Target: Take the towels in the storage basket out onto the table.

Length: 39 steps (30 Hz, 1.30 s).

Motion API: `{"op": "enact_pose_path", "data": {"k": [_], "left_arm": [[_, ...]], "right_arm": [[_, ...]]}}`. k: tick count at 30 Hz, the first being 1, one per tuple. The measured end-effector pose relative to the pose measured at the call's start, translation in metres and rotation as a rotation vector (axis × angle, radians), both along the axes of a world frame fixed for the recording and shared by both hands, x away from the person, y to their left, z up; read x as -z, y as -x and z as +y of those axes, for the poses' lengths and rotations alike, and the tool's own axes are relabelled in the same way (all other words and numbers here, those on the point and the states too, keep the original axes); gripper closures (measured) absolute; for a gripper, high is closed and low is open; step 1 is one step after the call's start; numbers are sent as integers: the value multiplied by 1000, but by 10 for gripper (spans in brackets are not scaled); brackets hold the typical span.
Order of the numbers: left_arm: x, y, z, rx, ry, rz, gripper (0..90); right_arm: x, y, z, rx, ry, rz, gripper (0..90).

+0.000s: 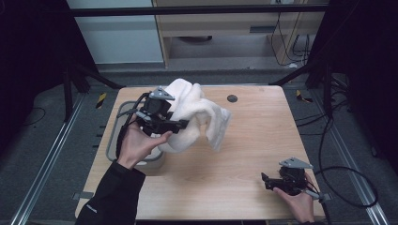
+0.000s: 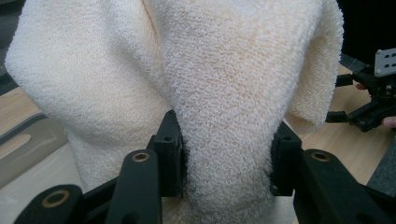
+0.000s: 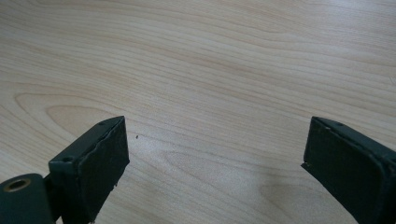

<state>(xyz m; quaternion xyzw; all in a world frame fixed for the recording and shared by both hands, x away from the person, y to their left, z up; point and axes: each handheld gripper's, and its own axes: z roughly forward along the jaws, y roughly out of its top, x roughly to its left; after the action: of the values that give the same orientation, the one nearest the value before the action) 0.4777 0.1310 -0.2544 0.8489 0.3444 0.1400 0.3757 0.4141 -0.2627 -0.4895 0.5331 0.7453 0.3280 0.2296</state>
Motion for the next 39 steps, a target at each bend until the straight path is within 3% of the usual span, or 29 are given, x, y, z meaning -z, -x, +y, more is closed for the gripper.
{"op": "enact_pose_path", "data": {"k": [14,27,39], "left_arm": [[26,-7,-29,45,-22,26,561],[52,-14,-51,63,-57,33,561],[76,-20,-70,68,-63,47,559]], "right_arm": [[0,0,-1,0,6,-13,71],[-1,0,-3,9,-1,-22,85],[-2,0,-4,14,-1,-21,86]]}}
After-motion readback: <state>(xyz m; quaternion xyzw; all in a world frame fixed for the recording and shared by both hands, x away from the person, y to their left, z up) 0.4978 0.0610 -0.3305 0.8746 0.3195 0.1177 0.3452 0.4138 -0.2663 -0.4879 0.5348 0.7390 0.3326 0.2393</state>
